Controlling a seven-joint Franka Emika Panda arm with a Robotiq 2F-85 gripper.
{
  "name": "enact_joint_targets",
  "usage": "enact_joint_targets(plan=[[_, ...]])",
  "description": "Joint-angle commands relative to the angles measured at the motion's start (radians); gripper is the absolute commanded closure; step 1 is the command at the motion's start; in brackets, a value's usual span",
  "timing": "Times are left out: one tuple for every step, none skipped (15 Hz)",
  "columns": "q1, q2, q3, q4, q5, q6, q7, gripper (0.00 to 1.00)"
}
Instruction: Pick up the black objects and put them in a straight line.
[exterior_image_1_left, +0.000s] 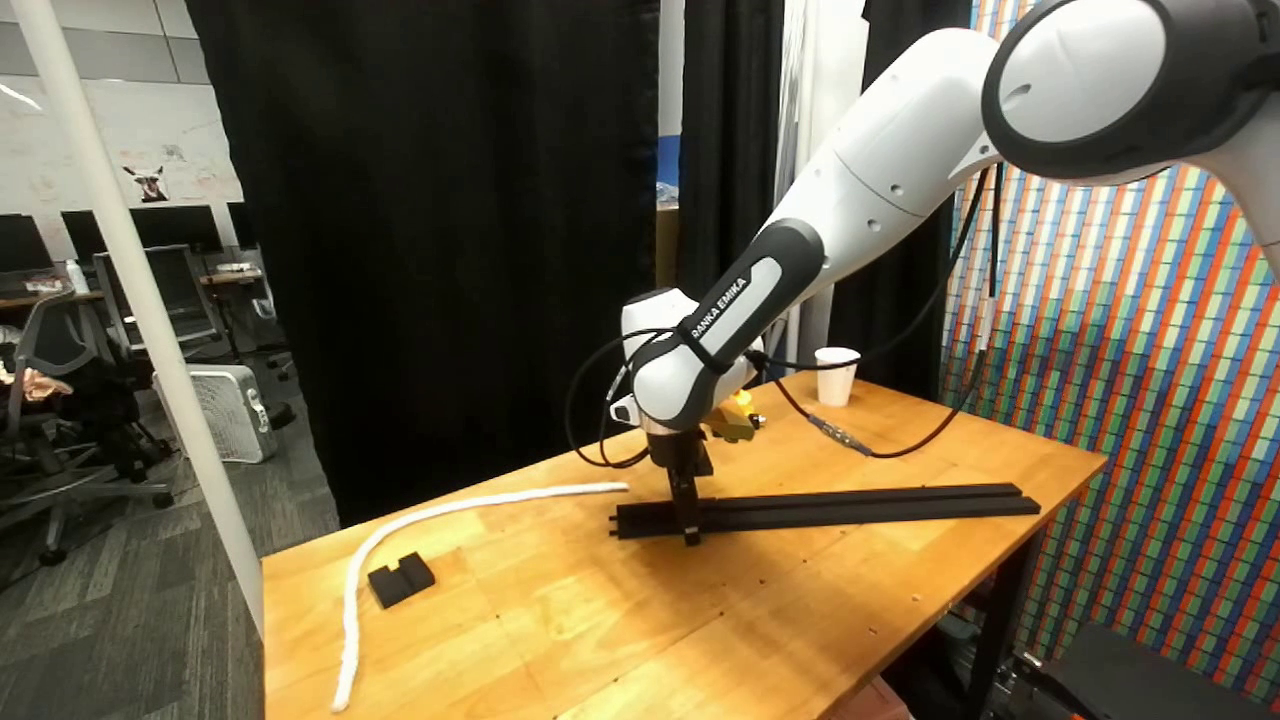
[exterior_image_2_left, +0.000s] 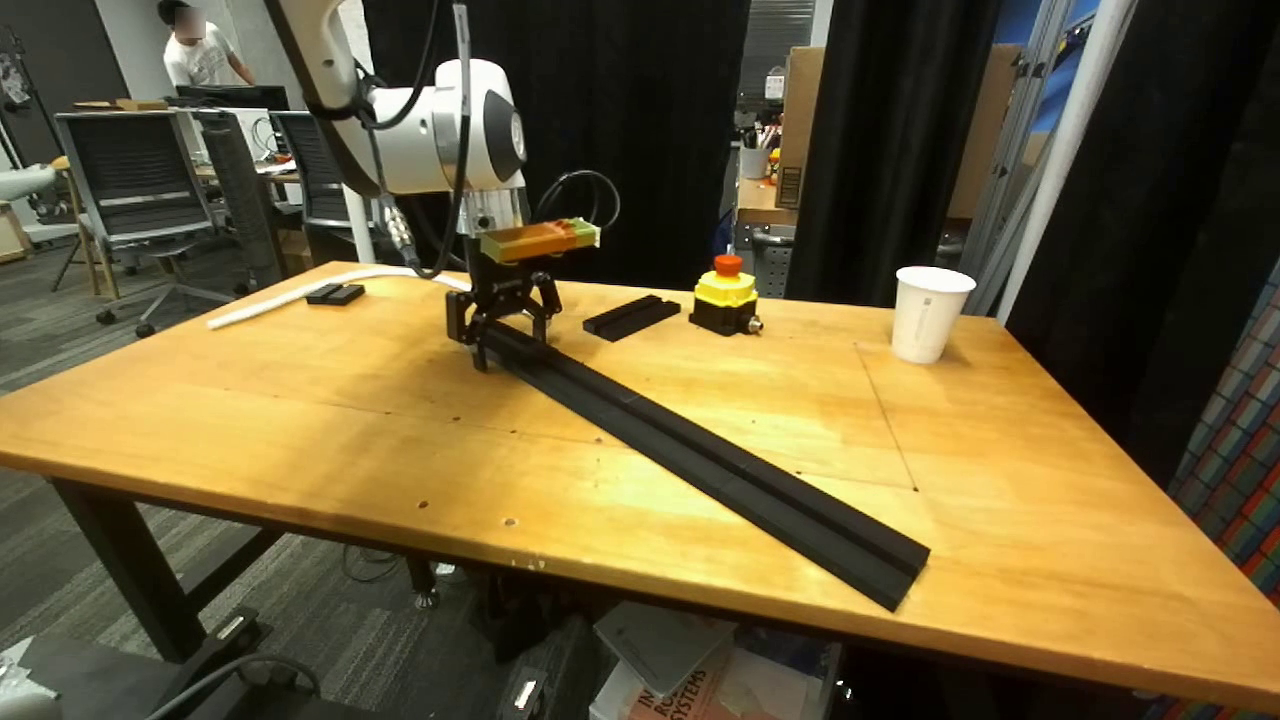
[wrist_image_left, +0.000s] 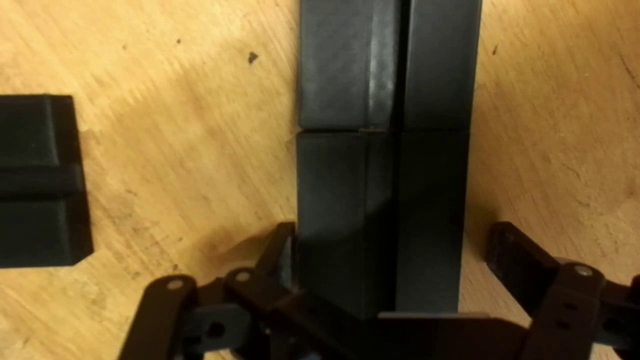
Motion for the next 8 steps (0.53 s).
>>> enact_joint_targets(plan=[[-0.001,-0.022,-0.015,-0.040,-0.006,0.030,0.033,0.00],[-0.003,-0.022,-0.015,-0.039,0.003,0.028,0.047,0.00],[-0.007,-0.023,-0.014,-0.037,0.014,0.024,0.062,0.00],[-0.009,-0.022,-0.013,-0.035,0.020,0.020,0.074,0.00],[-0.010,-0.024,-0.014,-0.037,0.021,0.023,0.085,0.00],[-0.011,-0.024,-0.015,-0.039,0.022,0.026,0.097,0.15],[-0.013,-0.025,-0.015,-0.040,0.022,0.032,0.107,0.27],[-0.015,-0.027,-0.014,-0.040,0.023,0.032,0.115,0.33]])
